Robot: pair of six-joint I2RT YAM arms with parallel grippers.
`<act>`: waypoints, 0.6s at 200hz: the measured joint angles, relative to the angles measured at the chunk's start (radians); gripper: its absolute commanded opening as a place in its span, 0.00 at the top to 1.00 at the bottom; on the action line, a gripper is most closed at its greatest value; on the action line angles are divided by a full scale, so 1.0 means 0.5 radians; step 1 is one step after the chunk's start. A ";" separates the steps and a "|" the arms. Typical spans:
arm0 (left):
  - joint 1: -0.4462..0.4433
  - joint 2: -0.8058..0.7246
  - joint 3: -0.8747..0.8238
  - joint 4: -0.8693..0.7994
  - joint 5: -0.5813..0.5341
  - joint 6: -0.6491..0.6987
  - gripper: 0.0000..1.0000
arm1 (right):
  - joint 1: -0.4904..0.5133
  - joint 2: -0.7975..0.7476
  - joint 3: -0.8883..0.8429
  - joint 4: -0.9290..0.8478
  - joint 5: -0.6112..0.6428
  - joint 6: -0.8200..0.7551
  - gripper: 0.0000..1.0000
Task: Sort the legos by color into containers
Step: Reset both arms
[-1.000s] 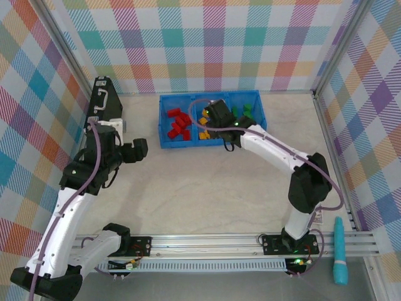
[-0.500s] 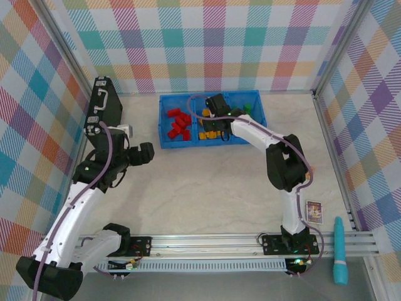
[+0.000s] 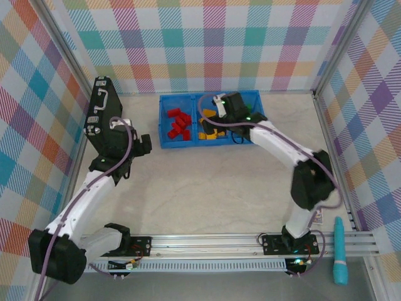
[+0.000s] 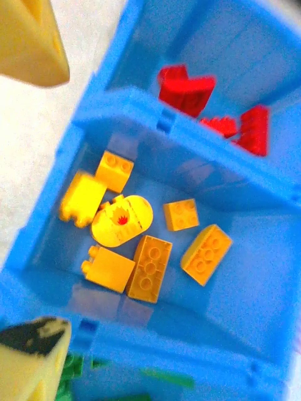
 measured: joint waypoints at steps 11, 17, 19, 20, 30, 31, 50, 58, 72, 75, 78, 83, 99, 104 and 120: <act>0.008 0.018 -0.104 0.163 -0.076 0.042 0.00 | -0.005 -0.238 -0.137 0.015 -0.007 -0.024 0.01; 0.011 0.004 -0.183 0.252 -0.109 0.061 0.00 | -0.008 -0.361 -0.205 0.017 -0.003 -0.031 0.01; 0.012 -0.005 -0.217 0.291 -0.124 0.074 0.00 | -0.010 -0.411 -0.230 0.016 0.005 -0.036 0.01; 0.012 -0.008 -0.228 0.304 -0.128 0.077 0.00 | -0.009 -0.439 -0.246 0.016 0.008 -0.036 0.01; 0.020 -0.062 -0.399 0.484 -0.180 0.108 0.00 | -0.016 -0.629 -0.346 0.008 0.024 -0.043 0.01; 0.022 -0.072 -0.427 0.511 -0.185 0.116 0.00 | -0.018 -0.644 -0.354 0.005 0.028 -0.043 0.01; 0.038 -0.178 -0.739 0.822 -0.194 0.211 0.00 | -0.037 -0.962 -0.553 -0.027 0.096 -0.043 0.01; 0.038 -0.188 -0.821 0.922 -0.186 0.249 0.00 | -0.037 -1.070 -0.640 -0.041 0.133 -0.041 0.01; 0.038 -0.168 -0.935 1.125 -0.184 0.298 0.00 | -0.043 -1.232 -0.802 -0.067 0.222 -0.018 0.01; 0.038 -0.156 -0.959 1.186 -0.186 0.302 0.00 | -0.044 -1.270 -0.845 -0.069 0.254 -0.010 0.01; 0.038 -0.144 -0.983 1.240 -0.188 0.307 0.00 | -0.047 -1.301 -0.880 -0.074 0.279 -0.003 0.01; 0.038 -0.114 -1.027 1.353 -0.198 0.321 0.00 | -0.049 -1.350 -0.943 -0.076 0.323 0.005 0.01; 0.038 0.024 -1.157 1.682 -0.213 0.346 0.00 | -0.056 -1.485 -1.125 -0.088 0.473 0.053 0.01; 0.040 0.070 -1.188 1.764 -0.217 0.352 0.00 | -0.062 -1.518 -1.173 -0.089 0.517 0.067 0.01; 0.049 0.256 -1.236 2.015 -0.211 0.372 0.00 | -0.098 -1.601 -1.335 -0.056 0.624 0.085 0.01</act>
